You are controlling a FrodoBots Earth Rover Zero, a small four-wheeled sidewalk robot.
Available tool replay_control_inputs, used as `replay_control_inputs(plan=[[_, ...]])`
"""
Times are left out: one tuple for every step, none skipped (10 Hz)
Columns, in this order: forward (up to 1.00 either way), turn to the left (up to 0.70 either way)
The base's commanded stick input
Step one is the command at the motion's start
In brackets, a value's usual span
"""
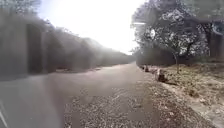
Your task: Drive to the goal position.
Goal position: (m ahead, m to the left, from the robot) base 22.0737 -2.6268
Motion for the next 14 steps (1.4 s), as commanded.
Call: replay_control_inputs(plan=[[1.00, 0.00], [1.00, 0.00], [1.00, 0.00], [1.00, 0.00], [1.00, 0.00], [1.00, 0.00], [1.00, 0.00], [1.00, 0.00], [1.00, 0.00], [1.00, 0.00], [1.00, 0.00], [1.00, 0.00], [1.00, 0.00], [1.00, 0.00]])
